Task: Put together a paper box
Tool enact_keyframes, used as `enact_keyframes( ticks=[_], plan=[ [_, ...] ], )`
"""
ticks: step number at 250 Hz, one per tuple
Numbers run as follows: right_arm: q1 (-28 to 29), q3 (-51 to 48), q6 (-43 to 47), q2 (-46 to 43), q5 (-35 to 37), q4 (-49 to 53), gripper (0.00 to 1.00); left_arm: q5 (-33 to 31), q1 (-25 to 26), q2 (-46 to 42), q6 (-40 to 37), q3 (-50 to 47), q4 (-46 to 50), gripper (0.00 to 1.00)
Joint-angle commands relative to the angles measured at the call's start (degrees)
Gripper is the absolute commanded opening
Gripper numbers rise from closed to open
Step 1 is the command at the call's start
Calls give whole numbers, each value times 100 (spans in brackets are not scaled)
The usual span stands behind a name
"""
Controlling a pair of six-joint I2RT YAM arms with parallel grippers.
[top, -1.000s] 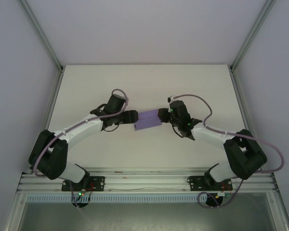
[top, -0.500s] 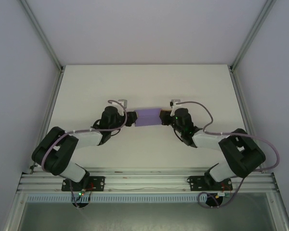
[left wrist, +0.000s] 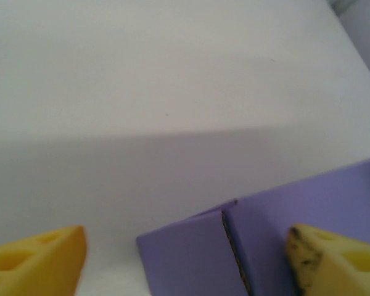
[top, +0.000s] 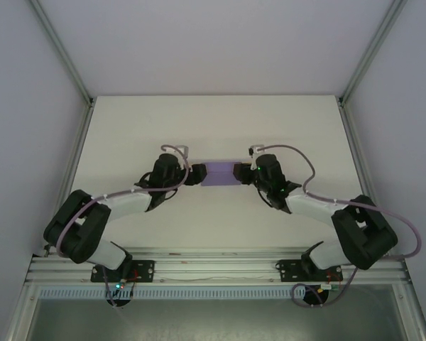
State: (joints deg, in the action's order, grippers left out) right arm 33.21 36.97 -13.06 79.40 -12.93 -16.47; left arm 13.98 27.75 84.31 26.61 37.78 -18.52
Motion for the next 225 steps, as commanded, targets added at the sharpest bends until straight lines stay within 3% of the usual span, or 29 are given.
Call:
enact_keyframes(
  ticks=[1,54,80,107,140,182,225],
  plan=[
    [46,670,124,-300,-201,1484,51,-521,55,-262,-168,607,1703,100],
    [13,1966,1144,-60,-407,2574,73,-850,29,-579,-427,1536,2629,100],
    [11,2468,2853,225,-1474,3161,100,-1357,-42,-730,-396,1828,3188,100],
    [17,3062,4980,639,-2046,4146,100,-1684,-213,-1062,-388,1681,3267,100],
    [7,3946,6850,1403,-2019,5482,100,-2006,-465,-1497,-265,1293,3454,100],
    [76,5006,7732,2416,-1710,6822,100,-2215,-610,-2023,-106,674,3482,100],
    [219,5450,7683,3086,-747,6864,95,-2426,-627,-2245,-43,438,3632,100]
  ],
)
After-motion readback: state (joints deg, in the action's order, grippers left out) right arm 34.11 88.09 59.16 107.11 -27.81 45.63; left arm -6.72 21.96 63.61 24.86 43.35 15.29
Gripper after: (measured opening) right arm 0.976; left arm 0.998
